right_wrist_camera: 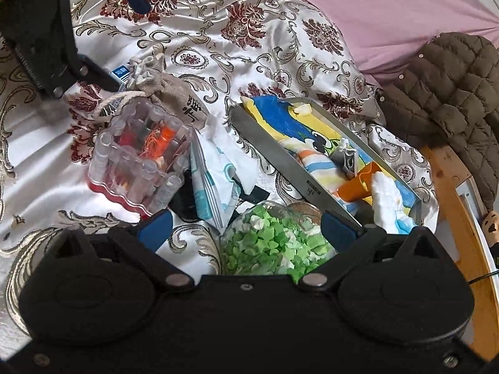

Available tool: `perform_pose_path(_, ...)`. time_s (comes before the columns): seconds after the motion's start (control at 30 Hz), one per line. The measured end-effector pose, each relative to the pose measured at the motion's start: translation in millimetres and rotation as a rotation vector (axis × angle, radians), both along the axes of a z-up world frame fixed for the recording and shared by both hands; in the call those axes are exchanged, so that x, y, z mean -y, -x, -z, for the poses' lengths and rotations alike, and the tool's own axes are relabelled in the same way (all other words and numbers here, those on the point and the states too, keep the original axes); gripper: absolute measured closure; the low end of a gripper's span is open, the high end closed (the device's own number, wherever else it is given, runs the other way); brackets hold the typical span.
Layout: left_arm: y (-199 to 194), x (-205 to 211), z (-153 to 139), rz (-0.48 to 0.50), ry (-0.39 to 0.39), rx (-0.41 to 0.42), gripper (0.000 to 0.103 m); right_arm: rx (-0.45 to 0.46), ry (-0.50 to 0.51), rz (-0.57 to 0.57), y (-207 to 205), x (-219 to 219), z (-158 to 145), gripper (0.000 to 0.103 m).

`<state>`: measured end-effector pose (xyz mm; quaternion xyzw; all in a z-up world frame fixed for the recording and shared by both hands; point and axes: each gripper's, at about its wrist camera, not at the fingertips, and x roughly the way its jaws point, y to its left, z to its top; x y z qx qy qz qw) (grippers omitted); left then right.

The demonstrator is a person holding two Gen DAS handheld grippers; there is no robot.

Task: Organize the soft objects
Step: 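Move the left tool to the grey drawstring pouch while the right tool approaches the blue-white packet, then close the left tool on the grey pouch while the right tool grasps the blue-white packet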

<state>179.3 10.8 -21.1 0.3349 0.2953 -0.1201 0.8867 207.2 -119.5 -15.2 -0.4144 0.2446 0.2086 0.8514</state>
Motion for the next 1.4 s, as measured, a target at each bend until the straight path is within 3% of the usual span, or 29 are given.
perform_pose_path(0.23,-2,9,8,0.069,-0.057,0.028,0.017,-0.008,0.04,-0.031,-6,-3,8,0.03)
perform_pose_path(0.6,-5,16,20,0.155,-0.111,0.043,0.033,0.006,0.07,-0.091,-7,-10,13,0.056)
perform_pose_path(0.73,-4,19,24,0.188,-0.138,0.048,0.04,0.001,0.09,-0.102,-8,-13,16,0.074)
perform_pose_path(1.0,1,23,31,0.23,-0.188,0.072,0.059,-0.018,0.088,-0.11,-8,-12,17,0.083)
perform_pose_path(1.2,6,23,34,0.249,-0.212,0.102,0.066,0.006,0.063,-0.111,-6,-9,12,0.091)
perform_pose_path(1.4,11,24,32,0.256,-0.214,0.124,0.068,0.05,0.099,-0.13,1,-11,15,0.093)
